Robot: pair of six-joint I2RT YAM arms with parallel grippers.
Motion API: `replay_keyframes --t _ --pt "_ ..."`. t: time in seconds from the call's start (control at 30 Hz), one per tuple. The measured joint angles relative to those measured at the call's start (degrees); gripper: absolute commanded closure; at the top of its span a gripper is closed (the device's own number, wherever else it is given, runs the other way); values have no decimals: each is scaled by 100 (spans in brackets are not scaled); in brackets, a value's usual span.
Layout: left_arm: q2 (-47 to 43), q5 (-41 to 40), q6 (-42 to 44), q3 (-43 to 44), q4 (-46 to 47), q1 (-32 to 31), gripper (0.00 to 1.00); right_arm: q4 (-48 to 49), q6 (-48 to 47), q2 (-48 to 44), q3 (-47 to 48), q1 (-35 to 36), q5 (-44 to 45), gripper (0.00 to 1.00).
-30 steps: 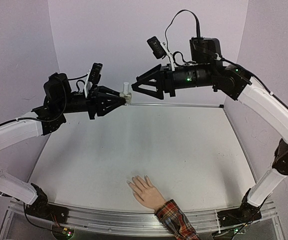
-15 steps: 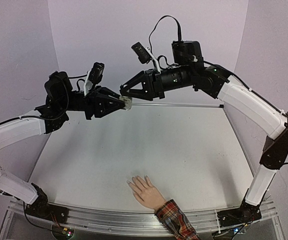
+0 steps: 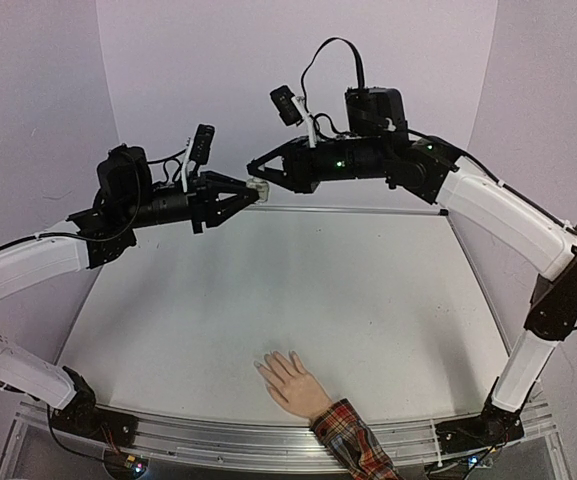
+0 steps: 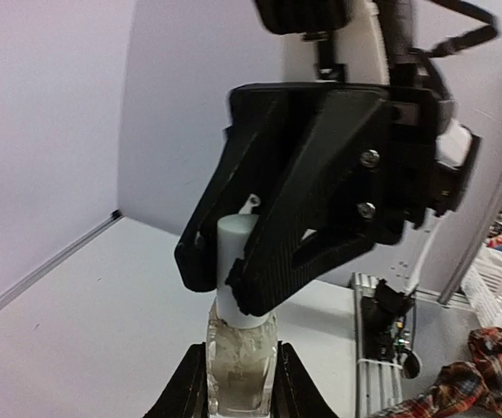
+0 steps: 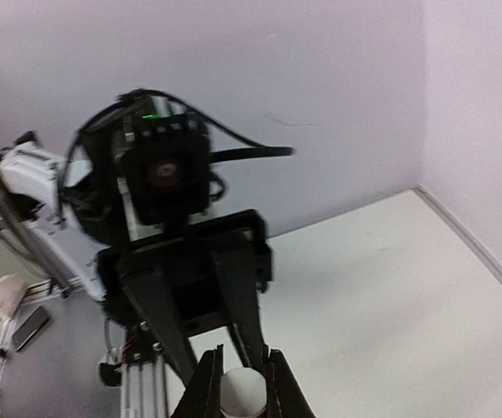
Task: Paint the nails
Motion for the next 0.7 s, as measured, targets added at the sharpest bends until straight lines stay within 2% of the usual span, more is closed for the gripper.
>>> replay_keyframes --t 0.13,0.2,0.27,0.3,0.37,0.47,0.53,0.6,0.7 --pt "80 -1248 530 99 -462 -149 100 104 262 -22 -169 399 2136 100" --pt "166 -1657 770 181 -510 -253 100 93 414 -9 -161 662 3231 100" --pt "261 -1922 958 281 -528 -325 100 -21 557 67 -6 837 3968 98" --pt "311 -2020 1024 342 -519 -341 100 -117 620 151 160 890 4254 91" --pt "387 -2154 1132 445 -475 -344 100 -272 738 332 490 929 4615 71" --pt "418 -2491 1241 447 -486 -272 100 -608 792 391 664 976 4797 43" --pt "425 -2672 1313 415 -529 -74 100 -858 741 305 664 1019 4731 32" --pt "383 -2641 1374 276 -514 120 100 -1020 655 164 618 990 4365 28" --pt "250 -2312 1477 -23 -551 155 100 -1166 505 -188 422 754 3321 27"
